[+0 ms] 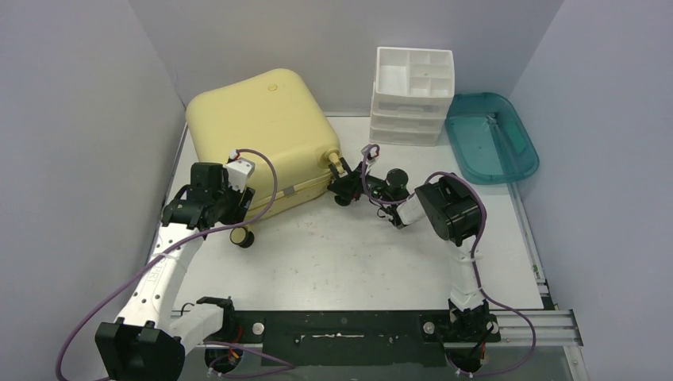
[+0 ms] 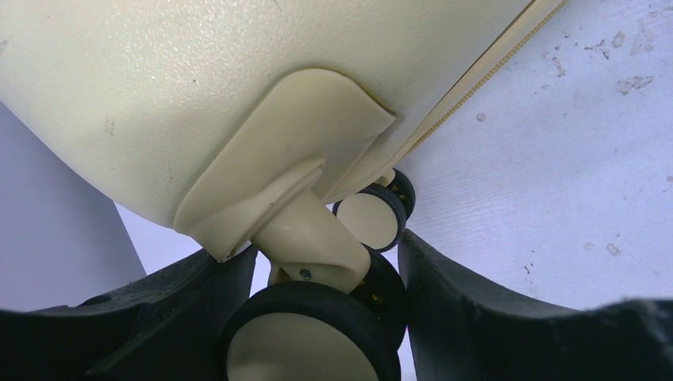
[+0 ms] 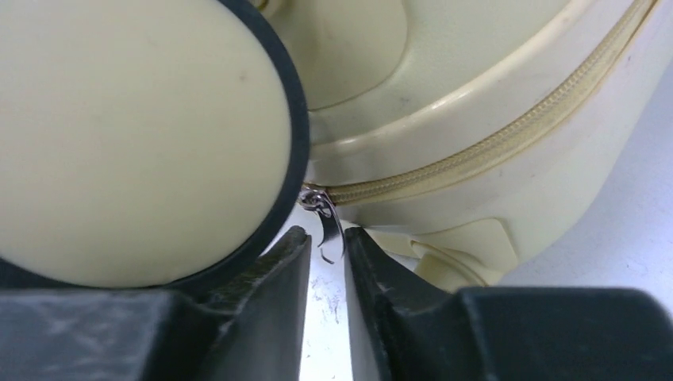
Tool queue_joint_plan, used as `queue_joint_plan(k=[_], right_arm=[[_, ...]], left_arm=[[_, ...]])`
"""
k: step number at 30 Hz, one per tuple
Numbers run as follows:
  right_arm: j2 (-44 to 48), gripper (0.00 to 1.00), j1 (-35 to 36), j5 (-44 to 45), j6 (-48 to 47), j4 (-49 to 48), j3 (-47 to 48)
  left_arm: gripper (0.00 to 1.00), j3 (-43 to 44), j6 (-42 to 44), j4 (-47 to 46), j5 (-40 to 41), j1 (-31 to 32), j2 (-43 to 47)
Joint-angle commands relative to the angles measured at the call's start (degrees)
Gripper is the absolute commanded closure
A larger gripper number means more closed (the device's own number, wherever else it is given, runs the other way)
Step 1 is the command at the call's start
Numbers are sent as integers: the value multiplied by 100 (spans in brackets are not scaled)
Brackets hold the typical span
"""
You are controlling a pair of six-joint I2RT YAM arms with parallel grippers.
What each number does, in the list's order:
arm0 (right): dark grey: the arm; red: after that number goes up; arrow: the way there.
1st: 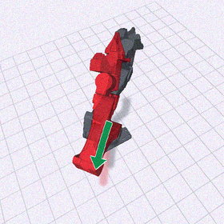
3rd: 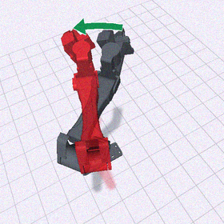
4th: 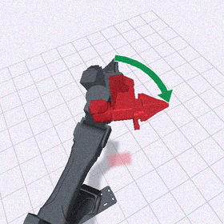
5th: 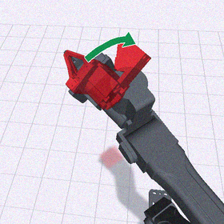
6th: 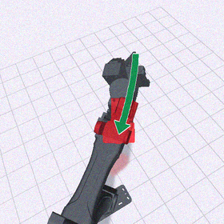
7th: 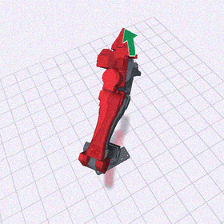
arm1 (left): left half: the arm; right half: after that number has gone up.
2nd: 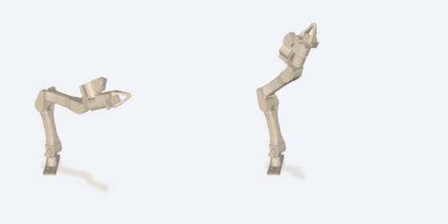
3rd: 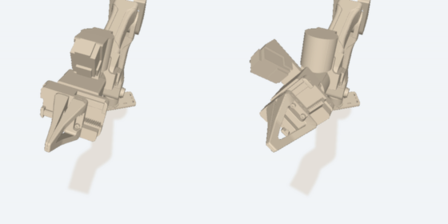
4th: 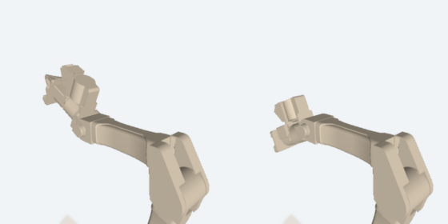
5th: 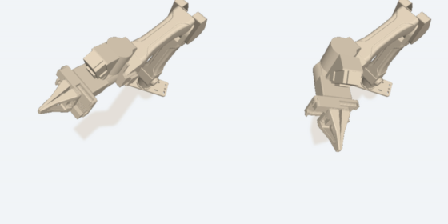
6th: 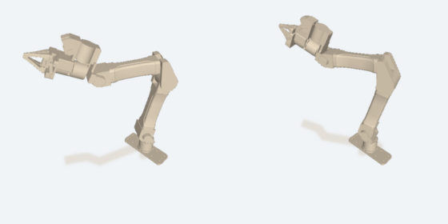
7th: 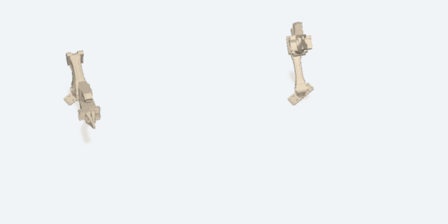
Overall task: Open, take out, and arrange the luggage
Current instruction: Unzip the luggage at the center of the board.
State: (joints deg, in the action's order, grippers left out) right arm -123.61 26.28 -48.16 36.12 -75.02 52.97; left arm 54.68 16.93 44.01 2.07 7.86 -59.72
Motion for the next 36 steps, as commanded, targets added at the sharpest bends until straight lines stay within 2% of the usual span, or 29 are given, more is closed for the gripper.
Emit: queue_joint_plan(k=[1,3,7,10,14,19,23,31,36], right_arm=[[39,81,-14,70,157,-818,238],[39,90,-29,39,174,-837,244],[109,100,-67,50,136,-847,153],[225,100,-106,173,-40,-625,57],[543,100,-187,594,-624,88,-157],[992,100,-349,1354,-1278,1298,-267],[1230,100,-500,1731,-1581,1894,-289],[1655,100,-652,2270,-2326,3103,-332],[1437,100,-619,2779,-3152,4178,488]], left_arm=[[88,34,91,-277,-264,52,88],[88,29,89,-279,-268,56,91],[88,33,83,-279,-252,50,91],[89,30,62,-287,-171,51,88],[100,-18,11,-335,348,45,109],[100,-244,-26,-293,1276,51,143],[100,-416,90,-235,1544,49,462],[100,-551,563,139,1459,37,1324],[100,-709,722,268,1128,38,1655]])
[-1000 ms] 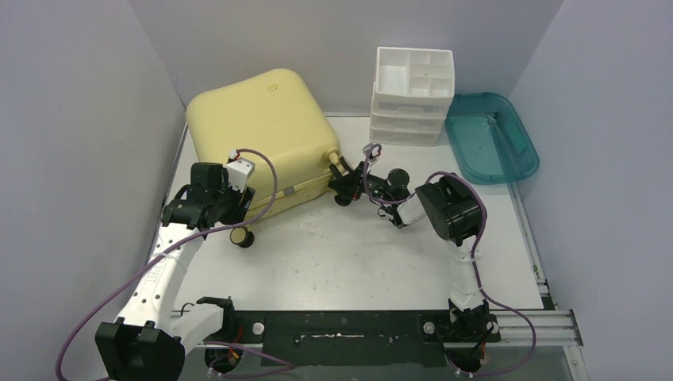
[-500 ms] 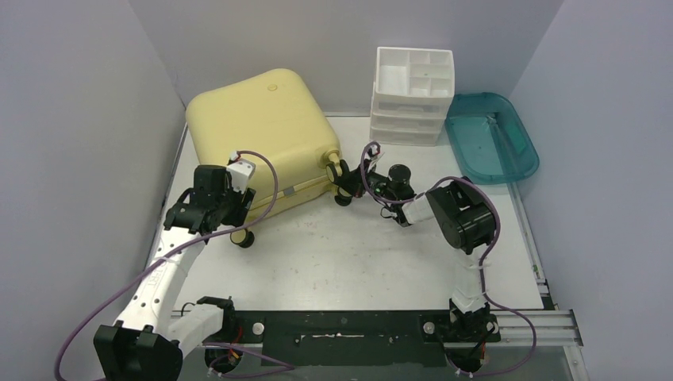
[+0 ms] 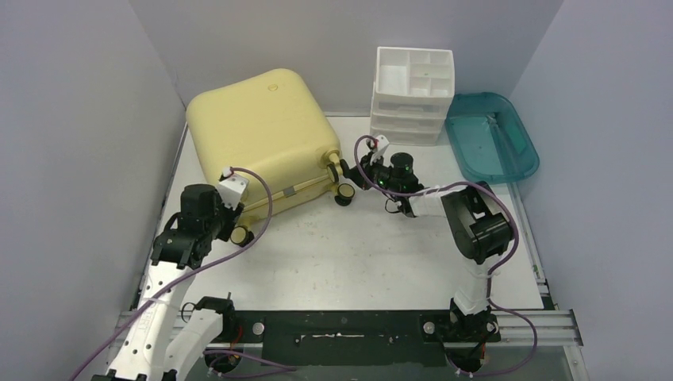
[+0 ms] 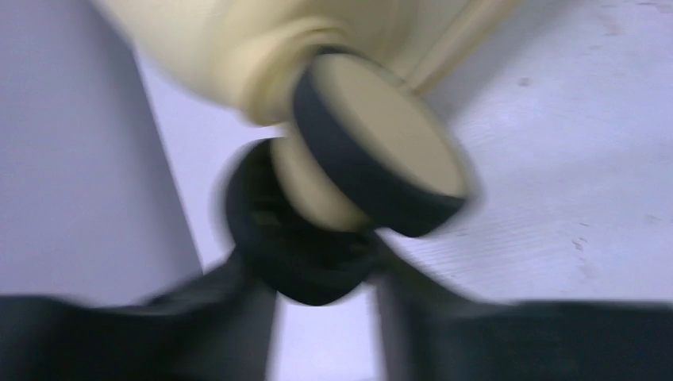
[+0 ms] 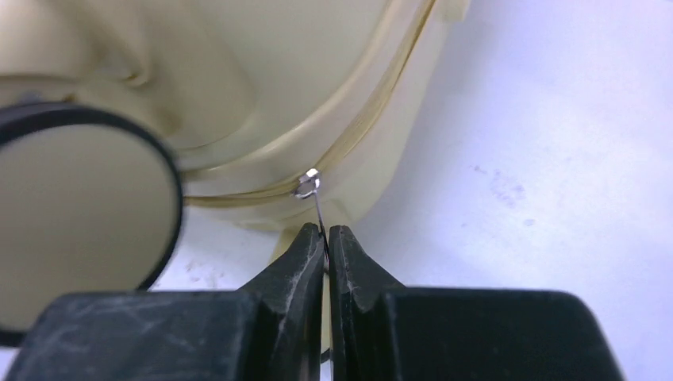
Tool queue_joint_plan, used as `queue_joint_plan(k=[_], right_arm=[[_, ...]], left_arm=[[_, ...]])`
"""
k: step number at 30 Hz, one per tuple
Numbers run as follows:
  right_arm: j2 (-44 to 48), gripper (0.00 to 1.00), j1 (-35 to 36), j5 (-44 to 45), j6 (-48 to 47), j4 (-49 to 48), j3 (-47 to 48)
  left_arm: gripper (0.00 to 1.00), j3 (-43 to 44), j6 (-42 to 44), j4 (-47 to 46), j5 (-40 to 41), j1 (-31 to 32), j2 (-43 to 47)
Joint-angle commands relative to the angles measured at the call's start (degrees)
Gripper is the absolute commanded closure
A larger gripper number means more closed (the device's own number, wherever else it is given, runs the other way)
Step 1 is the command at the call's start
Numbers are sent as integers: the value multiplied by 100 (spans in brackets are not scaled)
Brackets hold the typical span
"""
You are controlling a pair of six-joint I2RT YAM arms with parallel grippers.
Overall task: Open, take out, and arrange the luggage
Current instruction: Unzip the luggage at the center of the board.
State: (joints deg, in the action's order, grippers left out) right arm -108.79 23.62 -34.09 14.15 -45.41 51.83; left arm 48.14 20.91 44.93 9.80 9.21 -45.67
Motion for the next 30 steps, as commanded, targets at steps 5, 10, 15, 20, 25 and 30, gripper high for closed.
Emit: queue_joint_plan(k=[5,10,15,20,25,30], right_arm=[[-463,100,-318,1580,-1528,1696,1432],[-814,100,-219,1521,-1648,2065,2037],[-1222,100,-150,1545,-1743,2535,2740],[-1519,100,-113,1158,-1953,2950,3341],[-1727,100,-103,812,-2322,3395,3890],[-1684,100,-70,62,-2522,3353,3968]], left_arm=[[100,-153,372,176,281,-104,343],[100,-173,395,96,293,-119,317],[100,-175,372,68,244,-126,332],[100,25,128,-42,279,-172,374],[100,541,-292,-400,922,-327,76],[100,837,-598,-973,2063,-661,-504]])
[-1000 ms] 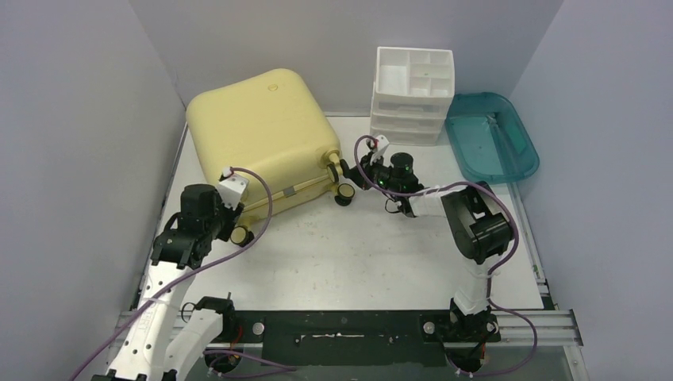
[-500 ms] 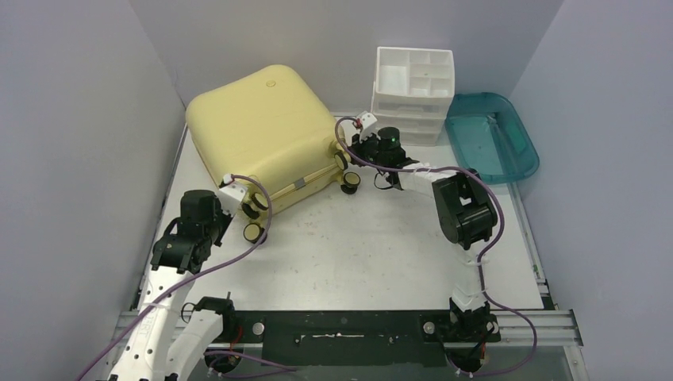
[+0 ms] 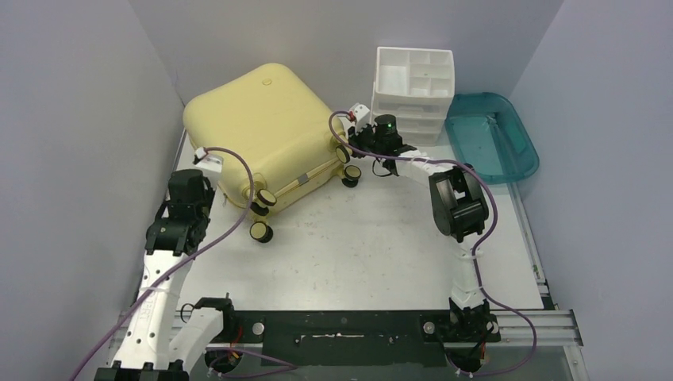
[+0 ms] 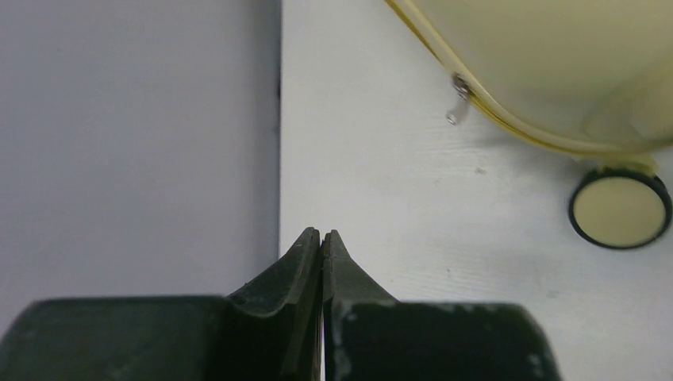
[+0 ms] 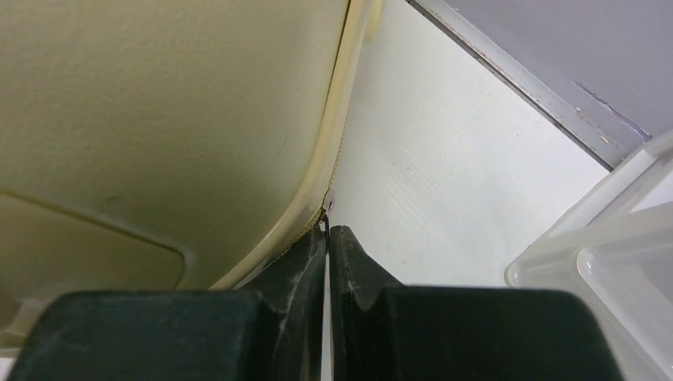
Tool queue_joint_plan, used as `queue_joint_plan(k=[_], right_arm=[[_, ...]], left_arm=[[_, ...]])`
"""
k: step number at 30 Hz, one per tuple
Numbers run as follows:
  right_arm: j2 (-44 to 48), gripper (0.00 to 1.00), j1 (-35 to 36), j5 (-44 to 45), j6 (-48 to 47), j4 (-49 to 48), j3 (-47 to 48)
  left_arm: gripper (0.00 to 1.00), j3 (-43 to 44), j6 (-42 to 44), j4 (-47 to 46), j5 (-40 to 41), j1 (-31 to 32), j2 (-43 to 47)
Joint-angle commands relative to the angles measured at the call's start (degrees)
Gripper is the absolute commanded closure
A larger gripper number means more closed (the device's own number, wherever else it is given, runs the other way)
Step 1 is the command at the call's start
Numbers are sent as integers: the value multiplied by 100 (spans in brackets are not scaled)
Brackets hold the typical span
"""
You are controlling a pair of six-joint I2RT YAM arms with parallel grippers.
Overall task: Open, take out, and arrange the luggage
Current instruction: Unzip the luggage at the center of the board.
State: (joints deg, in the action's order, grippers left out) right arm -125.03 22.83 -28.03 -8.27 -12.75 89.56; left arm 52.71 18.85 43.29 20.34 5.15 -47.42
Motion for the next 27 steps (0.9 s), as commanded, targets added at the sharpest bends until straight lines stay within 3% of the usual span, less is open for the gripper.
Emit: queue_joint_plan(k=[1,8,22,27], right_arm=[[-33,100,34,-720,-280,48,148],[475,100,324,-1210,-289,-281,-654],[1382,100,662,-1429,42,-938,-1951],[1711,100,1033,-1370,152,-1050,-2399]], left_arm=[[100,395,-426,-940,1099,-376,-466],[100,850,-665,-1736,804,-1577,-1891],[100,2212,-589,-2976,1660,-1587,-4523],[100,2795,-735,-2604,1254,-1579,-4426]])
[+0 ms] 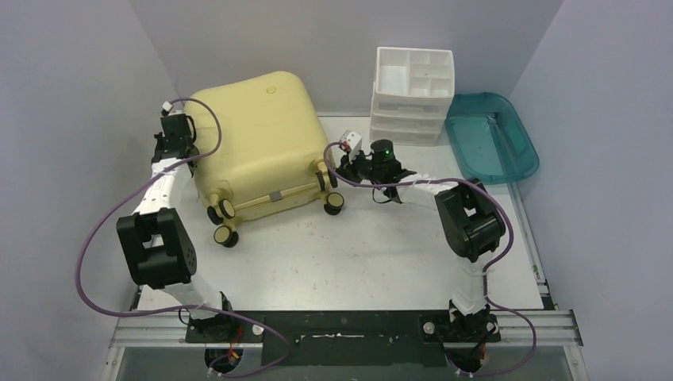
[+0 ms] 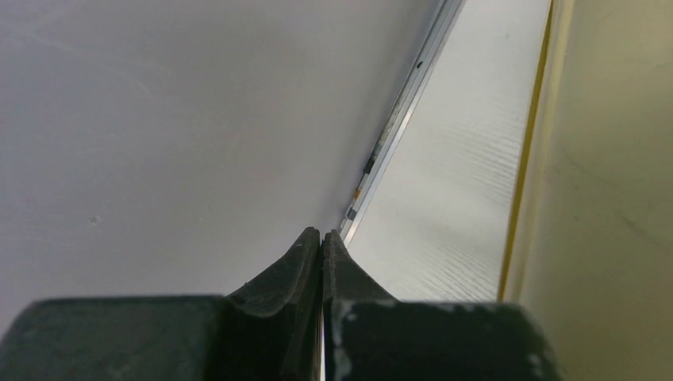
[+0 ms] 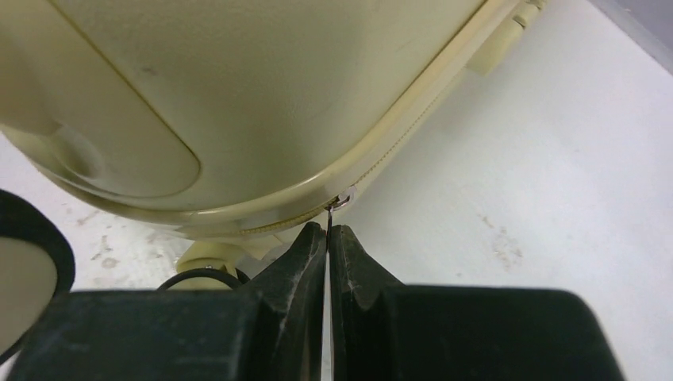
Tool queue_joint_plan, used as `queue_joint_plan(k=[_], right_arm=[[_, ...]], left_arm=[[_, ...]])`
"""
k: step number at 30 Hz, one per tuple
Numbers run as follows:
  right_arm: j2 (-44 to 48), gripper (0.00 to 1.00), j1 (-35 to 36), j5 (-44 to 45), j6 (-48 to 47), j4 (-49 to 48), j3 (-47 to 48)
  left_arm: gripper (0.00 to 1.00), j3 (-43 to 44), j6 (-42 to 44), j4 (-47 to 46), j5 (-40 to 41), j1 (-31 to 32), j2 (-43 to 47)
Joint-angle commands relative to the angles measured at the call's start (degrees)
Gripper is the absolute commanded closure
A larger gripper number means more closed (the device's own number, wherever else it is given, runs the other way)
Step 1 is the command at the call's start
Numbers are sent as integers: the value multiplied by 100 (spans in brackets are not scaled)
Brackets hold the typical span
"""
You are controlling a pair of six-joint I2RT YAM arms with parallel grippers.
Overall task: Open, take out, and arrange the luggage
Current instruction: Unzip the luggage at the center of the board.
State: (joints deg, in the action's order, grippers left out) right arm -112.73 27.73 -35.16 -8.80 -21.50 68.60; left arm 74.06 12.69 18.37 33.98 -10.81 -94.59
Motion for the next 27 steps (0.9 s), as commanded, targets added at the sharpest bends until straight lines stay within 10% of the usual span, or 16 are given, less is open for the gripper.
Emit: queue_joint_plan(k=[1,7,17,27], right_arm=[[555,100,637,-636,264,-216,-376],[756,100,1102,-132,824,-528,-749],[826,100,876,1054,1070,16,-513],[572,100,365,1074,1010,370,127]], left_arm=[[100,742,-111,-46,-177,29,400],[96,929,479,46,-302,551,1156],[57,-345,1055,313,-1889,3021,1954],[68,-1450,1207,203,-1906,3058,1903]])
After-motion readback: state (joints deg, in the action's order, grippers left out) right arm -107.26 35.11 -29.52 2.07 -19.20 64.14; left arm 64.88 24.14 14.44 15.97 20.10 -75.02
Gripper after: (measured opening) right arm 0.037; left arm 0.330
